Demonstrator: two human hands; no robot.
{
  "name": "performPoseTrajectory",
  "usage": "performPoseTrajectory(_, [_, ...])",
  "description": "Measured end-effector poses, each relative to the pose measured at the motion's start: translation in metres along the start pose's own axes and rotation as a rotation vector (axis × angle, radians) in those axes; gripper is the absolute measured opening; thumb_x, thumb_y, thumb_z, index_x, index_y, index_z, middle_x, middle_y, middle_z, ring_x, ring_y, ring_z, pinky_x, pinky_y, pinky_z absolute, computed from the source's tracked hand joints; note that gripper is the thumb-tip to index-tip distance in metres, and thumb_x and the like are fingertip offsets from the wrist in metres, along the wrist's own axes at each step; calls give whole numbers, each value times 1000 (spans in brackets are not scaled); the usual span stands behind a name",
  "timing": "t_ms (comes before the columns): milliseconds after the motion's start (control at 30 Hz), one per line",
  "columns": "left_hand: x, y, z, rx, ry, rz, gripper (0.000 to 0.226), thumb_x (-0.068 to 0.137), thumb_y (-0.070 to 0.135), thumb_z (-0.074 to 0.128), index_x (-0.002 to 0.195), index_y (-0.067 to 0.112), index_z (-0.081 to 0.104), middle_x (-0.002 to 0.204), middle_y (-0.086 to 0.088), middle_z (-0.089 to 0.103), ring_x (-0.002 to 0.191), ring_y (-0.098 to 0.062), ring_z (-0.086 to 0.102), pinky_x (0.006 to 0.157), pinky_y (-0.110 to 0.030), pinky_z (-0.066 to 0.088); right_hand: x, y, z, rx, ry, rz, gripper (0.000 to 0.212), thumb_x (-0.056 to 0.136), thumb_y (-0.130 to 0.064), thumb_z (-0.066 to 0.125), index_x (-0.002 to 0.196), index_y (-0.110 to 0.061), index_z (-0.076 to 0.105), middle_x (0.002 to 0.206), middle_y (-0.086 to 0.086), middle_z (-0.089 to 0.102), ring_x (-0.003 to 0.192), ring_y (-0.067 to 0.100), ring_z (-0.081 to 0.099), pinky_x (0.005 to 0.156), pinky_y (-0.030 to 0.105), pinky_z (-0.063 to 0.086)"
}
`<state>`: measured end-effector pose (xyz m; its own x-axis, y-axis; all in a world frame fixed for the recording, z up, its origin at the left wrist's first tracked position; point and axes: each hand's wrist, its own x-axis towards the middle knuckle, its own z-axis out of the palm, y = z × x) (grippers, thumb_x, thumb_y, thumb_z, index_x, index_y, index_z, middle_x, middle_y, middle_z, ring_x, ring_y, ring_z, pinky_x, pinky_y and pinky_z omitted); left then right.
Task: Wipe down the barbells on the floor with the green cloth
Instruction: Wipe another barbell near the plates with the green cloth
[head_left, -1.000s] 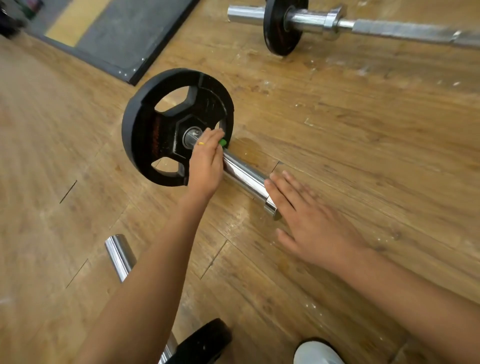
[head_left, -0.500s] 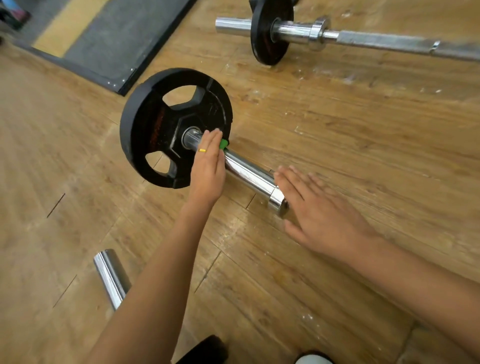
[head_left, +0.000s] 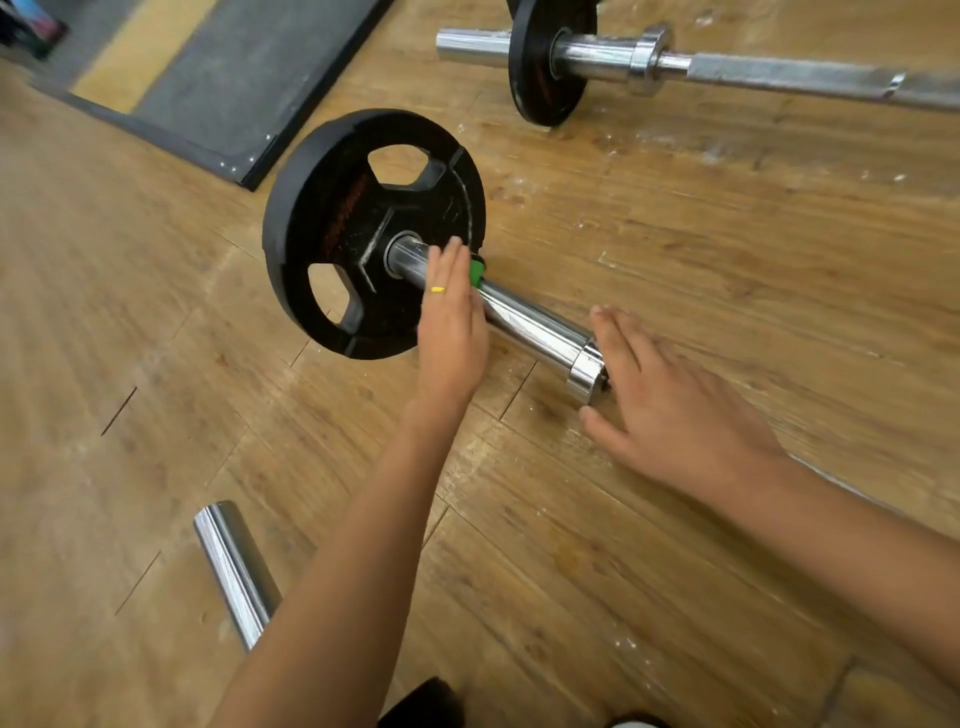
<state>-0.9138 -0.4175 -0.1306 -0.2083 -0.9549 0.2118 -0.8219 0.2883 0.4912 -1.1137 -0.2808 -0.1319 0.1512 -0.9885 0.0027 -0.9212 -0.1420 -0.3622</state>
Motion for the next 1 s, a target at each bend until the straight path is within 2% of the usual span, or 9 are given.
performPoseTrajectory(100, [-6,-5,-3,1,-71,114,53,107,11,36,159,14,26,167,3,21,155,-5,4,120,-13,5,1,6,-1,19,-10,5,87,96,-59,36,159,-16,-7,168,6,5,153,20,16,116,32,17])
performPoseTrajectory(300, [39,-5,-4,24,32,-112,49,108,8,37,156,8,32,165,-5,28,156,-17,11,124,-28,13,9,10,-2,10,10,-2,86,95,-63,29,158,-19,-11,168,4,-4,153,17,9,110,31,8])
performPoseTrajectory(467, [14,2,-3,36,-37,27,50,107,10,39,157,13,31,165,1,27,154,-10,11,113,-5,3,9,17,-3,27,16,8,86,95,-63,30,158,-19,-7,168,4,2,153,18,14,108,29,12])
performPoseTrajectory(500, [18,-1,-6,38,-46,33,51,107,11,39,158,13,31,165,1,27,154,-10,11,115,-7,4,9,18,-4,22,16,11,85,95,-64,30,158,-19,-6,168,4,3,153,17,16,107,29,13])
performPoseTrajectory(567, [39,-10,-11,62,-47,-19,51,107,11,39,158,12,31,165,-1,27,154,-13,12,121,-20,10,10,19,-5,31,6,10,86,94,-64,31,158,-19,-6,168,4,4,152,17,16,108,30,15])
performPoseTrajectory(667, [63,-10,-13,73,-30,-102,49,107,8,38,156,7,33,164,-7,31,155,-19,14,123,-31,14,14,21,-8,66,-6,9,86,93,-64,32,157,-21,-5,168,2,4,153,17,17,114,35,27])
performPoseTrajectory(733, [58,-2,-9,98,-16,-86,48,107,8,39,155,7,36,162,-8,33,155,-21,16,122,-32,15,15,20,-12,90,-4,18,84,93,-63,35,156,-22,-3,168,1,7,151,18,22,113,40,35])
performPoseTrajectory(867, [46,-5,-7,141,-54,51,46,108,11,37,154,6,38,161,-9,36,154,-22,20,119,-26,14,13,23,-14,104,26,13,80,92,-62,37,153,-24,2,166,1,15,149,20,29,110,41,40])
performPoseTrajectory(1000, [81,-18,-21,117,-90,-57,45,108,10,36,153,5,39,161,-10,35,154,-21,18,118,-23,9,14,24,-12,91,20,30,81,92,-63,37,154,-24,3,167,0,14,148,20,30,109,40,40])
